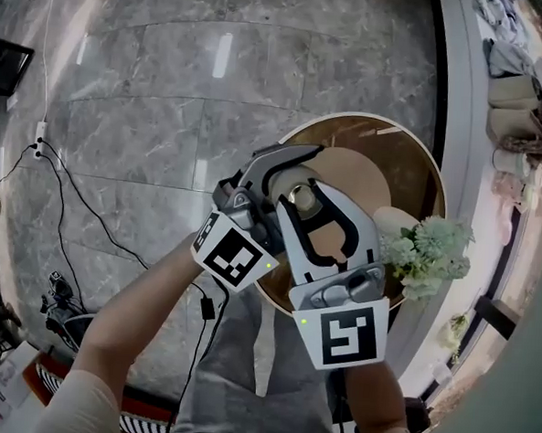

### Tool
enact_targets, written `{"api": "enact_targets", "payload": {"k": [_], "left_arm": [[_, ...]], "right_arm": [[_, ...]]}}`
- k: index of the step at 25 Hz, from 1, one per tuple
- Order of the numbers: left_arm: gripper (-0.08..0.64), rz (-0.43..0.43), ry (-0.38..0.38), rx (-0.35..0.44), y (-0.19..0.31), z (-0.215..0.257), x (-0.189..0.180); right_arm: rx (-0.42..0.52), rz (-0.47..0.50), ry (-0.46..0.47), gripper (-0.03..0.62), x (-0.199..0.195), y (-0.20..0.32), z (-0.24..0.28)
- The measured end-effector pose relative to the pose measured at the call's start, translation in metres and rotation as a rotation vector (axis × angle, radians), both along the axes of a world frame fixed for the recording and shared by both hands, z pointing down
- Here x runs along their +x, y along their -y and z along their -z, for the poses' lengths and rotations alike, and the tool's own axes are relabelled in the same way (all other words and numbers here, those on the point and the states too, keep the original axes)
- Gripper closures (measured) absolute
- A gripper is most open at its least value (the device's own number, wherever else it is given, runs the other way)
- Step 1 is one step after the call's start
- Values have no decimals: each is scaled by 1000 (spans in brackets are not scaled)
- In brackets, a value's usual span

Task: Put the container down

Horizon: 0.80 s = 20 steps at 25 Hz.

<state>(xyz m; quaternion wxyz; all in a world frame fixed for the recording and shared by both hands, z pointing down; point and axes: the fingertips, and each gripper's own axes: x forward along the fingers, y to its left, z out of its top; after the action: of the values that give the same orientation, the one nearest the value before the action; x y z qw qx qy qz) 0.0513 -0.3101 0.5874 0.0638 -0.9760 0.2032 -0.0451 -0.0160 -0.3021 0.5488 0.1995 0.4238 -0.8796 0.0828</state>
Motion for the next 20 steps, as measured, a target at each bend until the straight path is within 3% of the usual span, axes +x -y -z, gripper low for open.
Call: {"api": "enact_targets", "payload": {"k": [10, 20], "left_arm": [[204, 3, 49, -38, 16, -115, 8], [204, -27, 176, -99, 4, -206, -2]], "right_arm": [[-18, -33, 8, 459, 8, 20, -108], [-38, -32, 8, 459, -2, 14, -187]]}}
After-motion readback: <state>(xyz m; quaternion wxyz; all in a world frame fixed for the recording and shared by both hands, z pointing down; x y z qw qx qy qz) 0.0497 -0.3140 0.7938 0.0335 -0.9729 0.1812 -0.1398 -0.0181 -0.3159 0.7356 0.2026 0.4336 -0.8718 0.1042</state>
